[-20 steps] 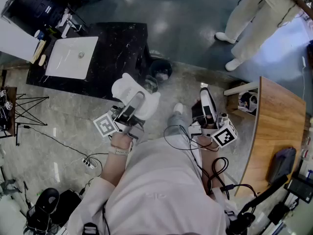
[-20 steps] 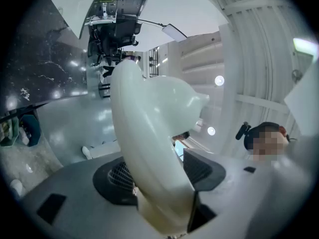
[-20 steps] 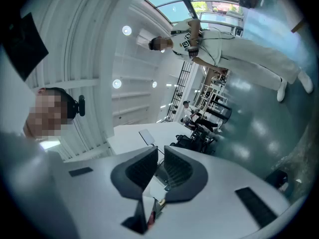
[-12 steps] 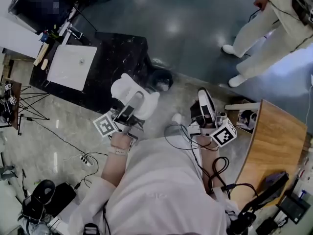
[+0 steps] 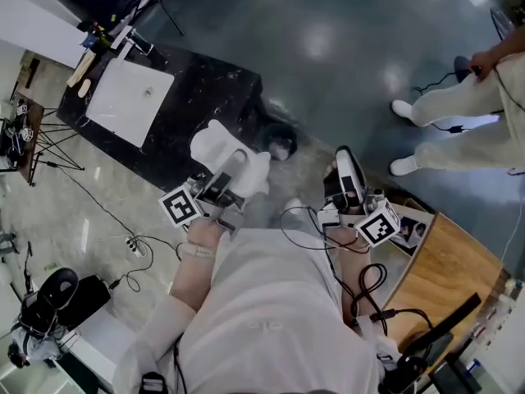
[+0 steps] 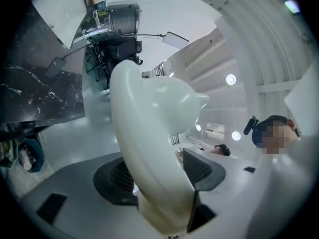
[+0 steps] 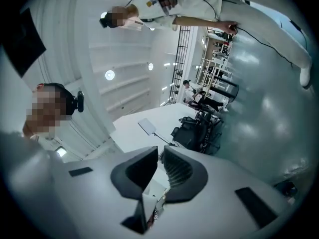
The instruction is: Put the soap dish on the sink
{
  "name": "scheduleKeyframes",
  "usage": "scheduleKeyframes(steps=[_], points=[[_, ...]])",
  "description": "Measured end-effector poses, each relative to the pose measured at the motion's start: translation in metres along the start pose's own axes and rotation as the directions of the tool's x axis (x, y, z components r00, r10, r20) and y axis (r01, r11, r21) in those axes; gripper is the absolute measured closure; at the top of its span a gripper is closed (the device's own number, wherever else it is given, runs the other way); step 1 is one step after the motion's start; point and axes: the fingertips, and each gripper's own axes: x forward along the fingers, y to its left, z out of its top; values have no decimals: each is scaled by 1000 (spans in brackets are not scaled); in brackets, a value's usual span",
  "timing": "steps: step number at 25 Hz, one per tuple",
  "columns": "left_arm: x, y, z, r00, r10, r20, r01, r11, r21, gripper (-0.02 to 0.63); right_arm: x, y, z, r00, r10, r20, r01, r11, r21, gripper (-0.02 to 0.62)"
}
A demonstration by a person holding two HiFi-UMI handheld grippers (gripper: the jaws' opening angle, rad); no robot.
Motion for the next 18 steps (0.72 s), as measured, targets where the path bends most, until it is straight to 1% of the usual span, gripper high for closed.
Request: scheduleKeyframes(steps=[5, 7, 9, 10, 11, 12, 14, 15, 16, 17, 18], points=[[-1, 25, 34, 999, 42, 9, -42, 999, -22, 328, 35, -13, -12, 999, -33, -28, 33, 999, 8, 541], [-3, 41, 48, 997, 82, 9, -82, 996, -18, 328, 51, -19, -19, 998, -44, -44, 44, 999, 14, 541], [-5, 60, 64, 988, 153, -8, -153, 988, 28, 328, 70, -25, -27, 997, -45, -66, 46, 999, 16, 541], [-6, 69, 73, 980, 197, -22, -195, 978, 76, 328, 81, -28, -31, 996, -42, -77, 43, 999, 15, 541], [-6, 78, 84, 969, 243, -34, -236, 961, 143, 328, 93, -31, -35, 995, -38, -87, 40, 999, 15, 541], [-6, 86, 97, 958, 285, -39, -271, 938, 217, 328, 105, -34, -38, 995, -35, -98, 36, 999, 17, 541], [-9, 105, 123, 932, 360, -34, -329, 884, 333, 328, 128, -41, -47, 992, -29, -120, 32, 999, 22, 541], [-11, 115, 134, 915, 403, -31, -362, 851, 381, 328, 140, -45, -52, 991, -25, -131, 29, 999, 26, 541], [-13, 125, 146, 892, 451, -26, -397, 810, 431, 328, 152, -50, -58, 989, -22, -143, 26, 999, 29, 541], [-16, 134, 157, 865, 502, -20, -431, 761, 485, 328, 163, -54, -63, 988, -18, -155, 23, 999, 31, 541], [-19, 144, 168, 832, 555, -11, -462, 703, 541, 328, 174, -58, -68, 986, -15, -168, 20, 999, 34, 541]])
